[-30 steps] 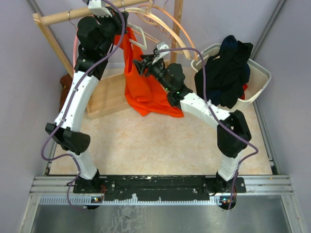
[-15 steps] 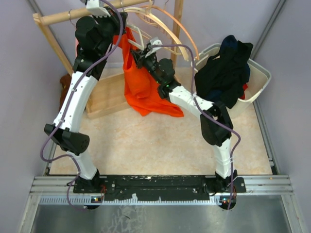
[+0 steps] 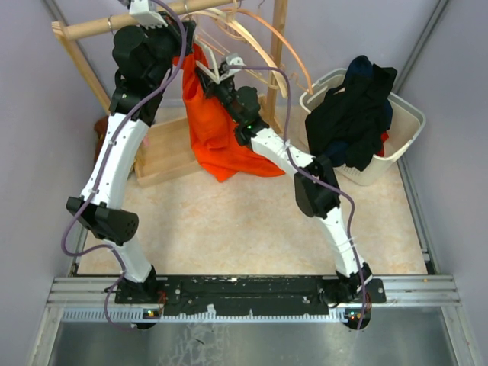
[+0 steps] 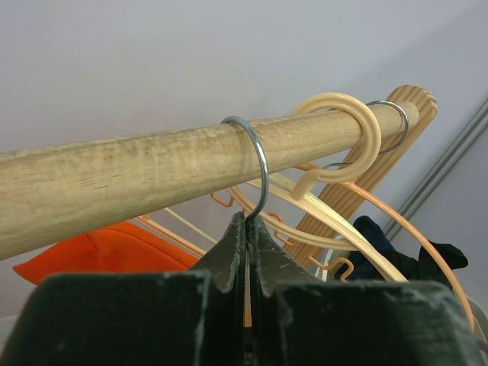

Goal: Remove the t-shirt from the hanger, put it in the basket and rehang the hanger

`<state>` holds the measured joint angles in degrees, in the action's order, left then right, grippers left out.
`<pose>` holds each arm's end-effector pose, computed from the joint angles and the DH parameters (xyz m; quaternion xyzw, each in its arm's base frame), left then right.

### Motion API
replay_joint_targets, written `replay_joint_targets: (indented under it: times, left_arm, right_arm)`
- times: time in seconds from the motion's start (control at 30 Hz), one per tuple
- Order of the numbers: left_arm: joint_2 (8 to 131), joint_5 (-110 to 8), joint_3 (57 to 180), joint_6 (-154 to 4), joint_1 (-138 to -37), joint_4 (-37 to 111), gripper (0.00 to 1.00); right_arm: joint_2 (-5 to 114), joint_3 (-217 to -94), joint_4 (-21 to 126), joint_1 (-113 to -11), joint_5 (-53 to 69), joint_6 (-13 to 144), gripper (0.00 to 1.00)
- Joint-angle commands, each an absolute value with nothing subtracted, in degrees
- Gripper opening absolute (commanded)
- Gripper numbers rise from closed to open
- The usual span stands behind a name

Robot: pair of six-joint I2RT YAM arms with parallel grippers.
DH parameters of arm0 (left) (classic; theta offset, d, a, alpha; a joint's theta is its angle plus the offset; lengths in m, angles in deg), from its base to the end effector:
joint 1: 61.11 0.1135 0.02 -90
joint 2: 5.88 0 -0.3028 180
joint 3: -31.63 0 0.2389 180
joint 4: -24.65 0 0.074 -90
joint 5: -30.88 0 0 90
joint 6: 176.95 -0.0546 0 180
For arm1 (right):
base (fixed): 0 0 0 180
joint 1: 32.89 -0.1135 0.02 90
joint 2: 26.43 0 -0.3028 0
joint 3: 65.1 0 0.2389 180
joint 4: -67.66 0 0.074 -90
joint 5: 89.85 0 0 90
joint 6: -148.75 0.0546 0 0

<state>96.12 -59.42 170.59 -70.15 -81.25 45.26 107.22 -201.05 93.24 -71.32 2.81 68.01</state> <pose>0.3731 -0.1365 0.5895 0.0154 0.5992 -0.2521 0.7597 0.4538 0.3633 0.4023 -0.1491 0.4942 0.3572 0.7785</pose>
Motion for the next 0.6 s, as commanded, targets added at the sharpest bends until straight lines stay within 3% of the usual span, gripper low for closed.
replay_joint_targets:
  times: [0.0,0.33,0.43,0.57]
  left_arm:
    - [93.78,-55.24,171.96,-67.83,-81.59,45.5,0.0]
    - [93.4,-54.41,172.5,-67.59,-81.59,47.59,0.0]
    - [93.1,-55.11,172.19,-68.19,-81.57,48.1,0.0]
    - [92.84,-55.28,171.85,-68.57,-81.19,48.83,0.0]
  right_arm:
    - [110.95,-207.88,91.03,-70.55,1.3,69.21,0.0]
    - [111.31,-208.36,90.92,-70.5,0.54,70.46,0.02]
    - [106.55,-200.51,94.42,-70.51,0.46,70.81,0.22]
    - [100.04,-190.44,99.7,-70.5,0.65,71.03,0.34]
